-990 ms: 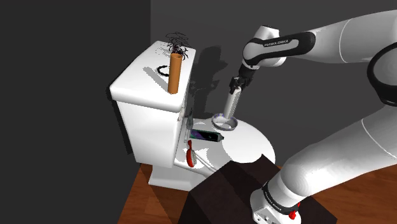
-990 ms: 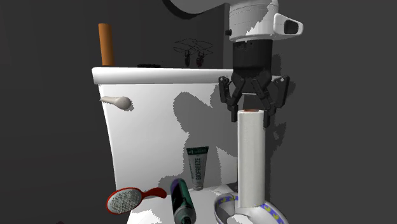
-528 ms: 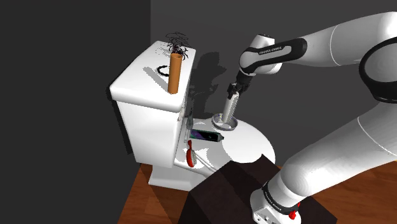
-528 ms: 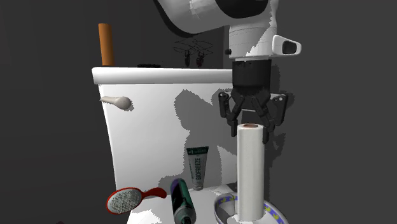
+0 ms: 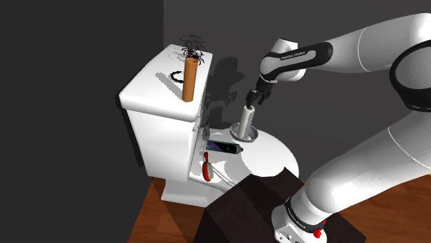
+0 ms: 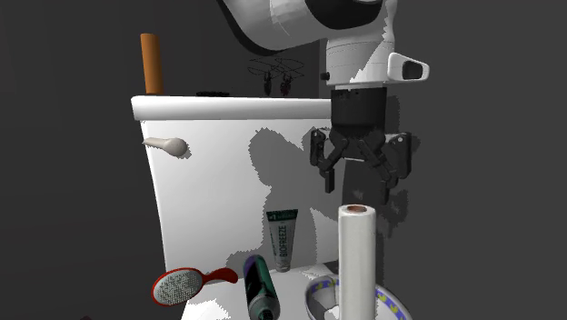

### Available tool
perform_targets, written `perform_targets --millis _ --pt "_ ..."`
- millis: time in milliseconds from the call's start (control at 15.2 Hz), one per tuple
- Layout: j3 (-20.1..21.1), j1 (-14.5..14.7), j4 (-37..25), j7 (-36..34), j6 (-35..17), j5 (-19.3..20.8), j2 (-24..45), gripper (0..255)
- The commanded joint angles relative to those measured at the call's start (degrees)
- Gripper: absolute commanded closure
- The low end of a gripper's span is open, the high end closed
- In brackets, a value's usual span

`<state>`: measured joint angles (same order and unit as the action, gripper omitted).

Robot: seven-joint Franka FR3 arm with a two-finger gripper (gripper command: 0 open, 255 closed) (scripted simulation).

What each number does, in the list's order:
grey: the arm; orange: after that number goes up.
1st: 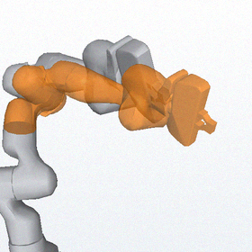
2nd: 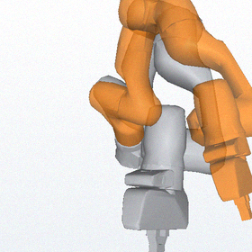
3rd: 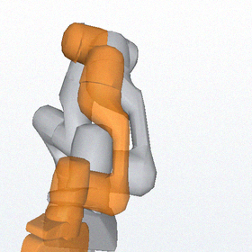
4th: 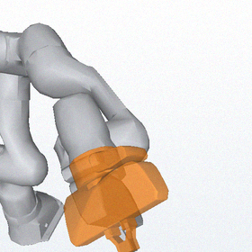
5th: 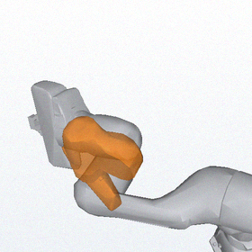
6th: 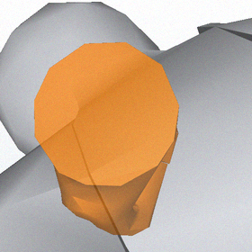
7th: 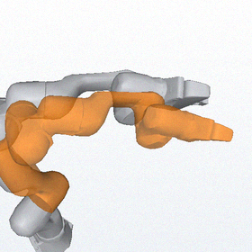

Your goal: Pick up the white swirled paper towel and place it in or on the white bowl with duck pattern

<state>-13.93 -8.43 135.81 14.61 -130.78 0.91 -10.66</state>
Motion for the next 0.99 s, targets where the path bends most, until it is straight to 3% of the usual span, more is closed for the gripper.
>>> perform_targets --millis 0,198,462,924 --pt "0.0 0.0 0.0 0.0 0.0 0.0 0.0 0" --pt "0.0 0.0 0.0 0.0 0.0 0.0 0.0 0" --pt "0.4 -0.2 -3.7 -0.7 7.6 0.9 -4.0 0" --pt "0.4 -0.2 -3.7 -0.7 7.6 0.9 -4.0 0"
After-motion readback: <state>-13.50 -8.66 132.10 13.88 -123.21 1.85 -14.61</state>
